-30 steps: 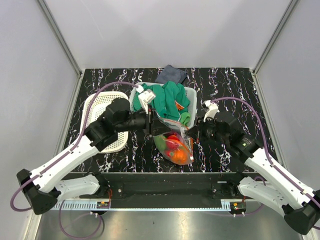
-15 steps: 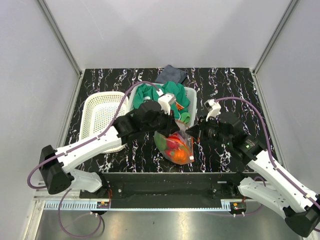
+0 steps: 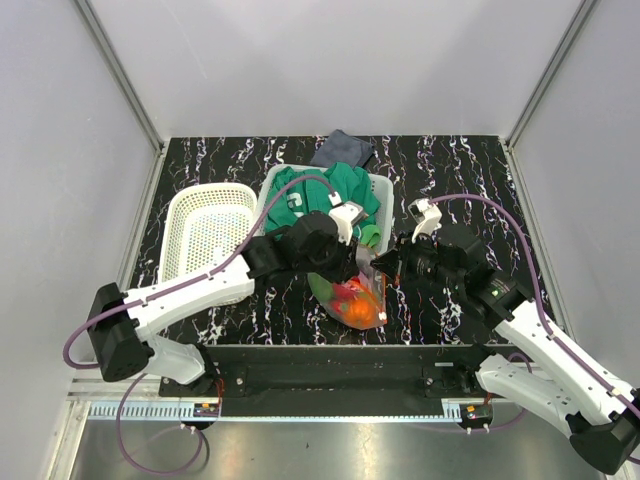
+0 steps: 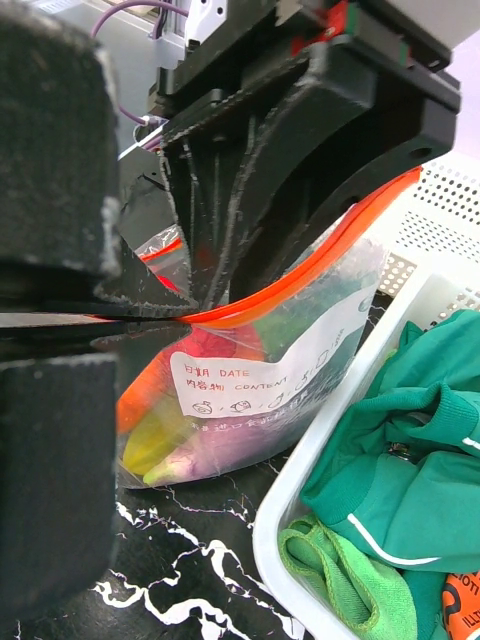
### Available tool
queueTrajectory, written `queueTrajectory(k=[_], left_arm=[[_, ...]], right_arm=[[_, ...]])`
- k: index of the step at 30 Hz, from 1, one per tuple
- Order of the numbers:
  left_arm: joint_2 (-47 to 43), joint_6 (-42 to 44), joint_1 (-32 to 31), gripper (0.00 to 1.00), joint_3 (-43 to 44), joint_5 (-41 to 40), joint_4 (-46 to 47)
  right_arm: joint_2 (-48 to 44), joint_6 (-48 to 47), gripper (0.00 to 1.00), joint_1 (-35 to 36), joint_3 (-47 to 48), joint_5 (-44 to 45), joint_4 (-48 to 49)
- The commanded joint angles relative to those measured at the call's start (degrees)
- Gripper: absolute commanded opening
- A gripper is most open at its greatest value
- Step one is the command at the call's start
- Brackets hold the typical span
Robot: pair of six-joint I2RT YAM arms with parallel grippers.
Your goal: Open the zip-top bag and remove the fake food
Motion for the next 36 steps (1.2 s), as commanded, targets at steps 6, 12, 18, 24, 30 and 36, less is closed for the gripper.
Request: queueTrajectory(k=[6, 12, 18, 24, 30, 36], left_arm=[[0.65, 2.89, -2.29, 0.4, -0.71, -4.38, -1.0], [1.17, 1.75, -2.82, 0.53, -3.17, -9.05, -1.35], [2.4, 1.22, -3.44, 0.72, -5.01, -14.32, -0.74], [4.17, 0.87, -3.52, 0.73, -7.12, -15.47, -0.56], [3.2, -0.45, -4.14, 0.74, -10.37, -17.67, -0.39], [3.72, -0.62, -4.14, 0.56, -13.63, -16.35, 1.28]], right_arm=[[-0.67, 0.41, 0.0, 0.03, 1.84, -1.33, 2.31], [-0.93, 0.85, 0.0, 0.03, 0.52, -1.33, 2.22], [-0.84, 1.47, 0.0, 0.03, -0.44, -1.77, 2.57], [-0.75, 2.17, 0.0, 0.12, -1.94, -2.03, 3.71], [0.91, 2.61, 0.0, 0.12, -3.43, -3.08, 5.65], [3.2, 2.88, 0.0, 0.03, -4.49, -4.4, 8.46]])
